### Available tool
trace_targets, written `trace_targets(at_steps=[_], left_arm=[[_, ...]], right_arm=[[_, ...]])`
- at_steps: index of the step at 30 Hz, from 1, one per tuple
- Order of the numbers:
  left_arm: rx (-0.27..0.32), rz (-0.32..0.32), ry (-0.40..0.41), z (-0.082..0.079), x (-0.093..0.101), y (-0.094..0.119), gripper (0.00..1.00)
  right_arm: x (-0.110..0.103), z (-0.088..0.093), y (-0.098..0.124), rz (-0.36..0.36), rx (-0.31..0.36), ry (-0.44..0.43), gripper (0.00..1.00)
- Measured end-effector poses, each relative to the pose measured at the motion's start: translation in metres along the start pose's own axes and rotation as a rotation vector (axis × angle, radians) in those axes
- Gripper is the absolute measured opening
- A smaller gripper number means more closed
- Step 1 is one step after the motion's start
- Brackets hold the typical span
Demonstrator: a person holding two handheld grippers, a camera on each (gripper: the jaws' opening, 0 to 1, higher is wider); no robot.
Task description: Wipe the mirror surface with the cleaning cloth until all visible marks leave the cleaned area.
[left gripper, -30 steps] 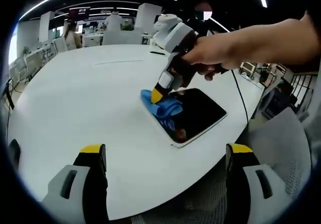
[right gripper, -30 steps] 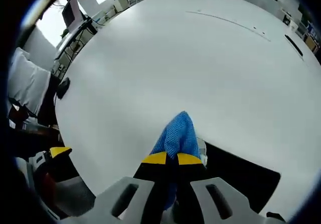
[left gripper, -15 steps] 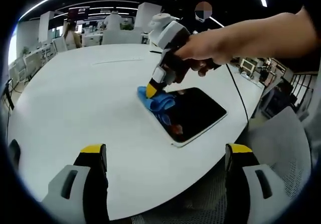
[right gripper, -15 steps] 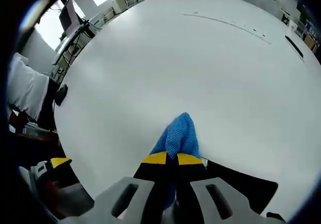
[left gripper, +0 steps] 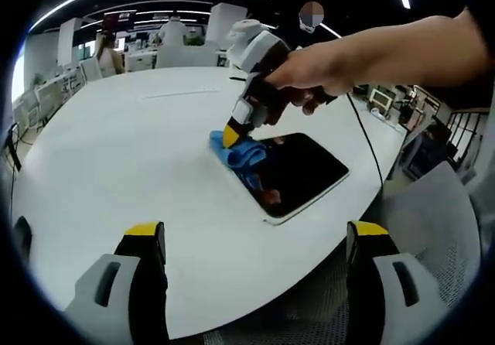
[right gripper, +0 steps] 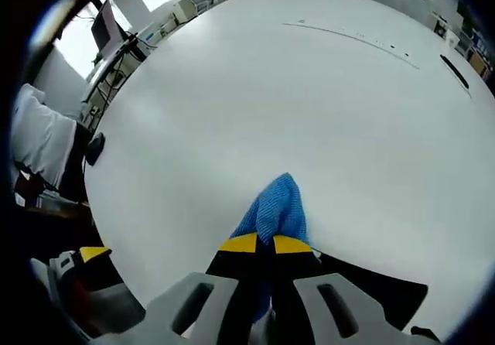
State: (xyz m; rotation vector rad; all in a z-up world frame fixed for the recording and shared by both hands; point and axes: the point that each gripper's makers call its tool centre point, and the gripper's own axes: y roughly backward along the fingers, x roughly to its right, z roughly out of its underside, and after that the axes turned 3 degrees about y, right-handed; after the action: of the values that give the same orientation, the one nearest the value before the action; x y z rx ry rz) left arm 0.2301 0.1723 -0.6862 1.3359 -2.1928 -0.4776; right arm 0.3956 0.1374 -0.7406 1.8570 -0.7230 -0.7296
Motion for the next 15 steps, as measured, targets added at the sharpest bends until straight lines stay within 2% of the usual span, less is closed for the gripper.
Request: trace_targets(at_steps=[7, 15], left_arm=[[0.001, -0.002, 0.0, -0.001, -0.001, 0.0, 0.96], [-0.003, -0.004, -0.002, 0.0, -0.001, 0.0, 0.96]], right_arm=[[0.008, 0.002, -0.001, 0.01, -0.004, 0.005, 0.0], [0.013, 0.012, 0.012, 0.021, -0.004, -0.003, 0.0]])
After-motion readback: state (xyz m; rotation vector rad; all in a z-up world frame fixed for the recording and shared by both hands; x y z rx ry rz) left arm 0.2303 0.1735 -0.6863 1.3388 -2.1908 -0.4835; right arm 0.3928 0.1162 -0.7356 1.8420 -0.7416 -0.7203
